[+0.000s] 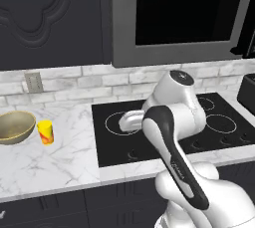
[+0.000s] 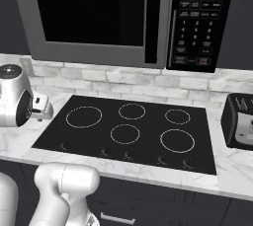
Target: Pick the cup and bowl from the counter and place them on the counter next to the sink.
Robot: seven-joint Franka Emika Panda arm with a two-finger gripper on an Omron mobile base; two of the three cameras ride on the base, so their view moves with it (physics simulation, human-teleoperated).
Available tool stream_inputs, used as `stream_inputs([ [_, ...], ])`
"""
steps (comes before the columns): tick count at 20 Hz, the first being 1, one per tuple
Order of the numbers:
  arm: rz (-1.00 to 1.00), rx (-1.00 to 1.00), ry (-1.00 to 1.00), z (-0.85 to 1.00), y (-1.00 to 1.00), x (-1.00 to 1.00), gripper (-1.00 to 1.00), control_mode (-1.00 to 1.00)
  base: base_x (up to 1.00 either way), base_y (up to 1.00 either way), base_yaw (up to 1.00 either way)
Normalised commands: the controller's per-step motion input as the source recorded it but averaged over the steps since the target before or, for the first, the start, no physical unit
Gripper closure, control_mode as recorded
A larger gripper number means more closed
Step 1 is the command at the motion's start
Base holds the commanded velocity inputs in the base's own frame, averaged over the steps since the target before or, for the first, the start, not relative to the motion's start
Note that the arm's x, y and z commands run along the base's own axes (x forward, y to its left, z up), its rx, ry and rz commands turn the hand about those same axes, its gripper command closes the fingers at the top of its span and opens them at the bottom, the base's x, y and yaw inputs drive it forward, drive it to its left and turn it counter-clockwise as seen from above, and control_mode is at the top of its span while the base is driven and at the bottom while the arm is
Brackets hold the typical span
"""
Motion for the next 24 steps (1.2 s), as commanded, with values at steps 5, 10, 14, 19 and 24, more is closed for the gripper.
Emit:
stream_inputs([
  [5, 0.00, 0.07, 0.00, -0.02, 0.48, -0.03, -1.00, -1.00, 0.00, 0.00, 0.00],
  [10, 0.00, 0.02, 0.04, 0.00, 0.54, 0.00, -1.00, -1.00, 0.00, 0.00, 0.00],
  [14, 0.00, 0.00, 0.08, 0.00, 0.53, 0.00, -1.00, -1.00, 0.00, 0.00, 0.00],
  [19, 0.00, 0.00, 0.05, 0.00, 0.46, 0.02, -1.00, -1.00, 0.00, 0.00, 0.00],
  [24, 0.00, 0.00, 0.00, 0.00, 0.27, 0.29, -1.00, -1.00, 0.00, 0.00, 0.00],
])
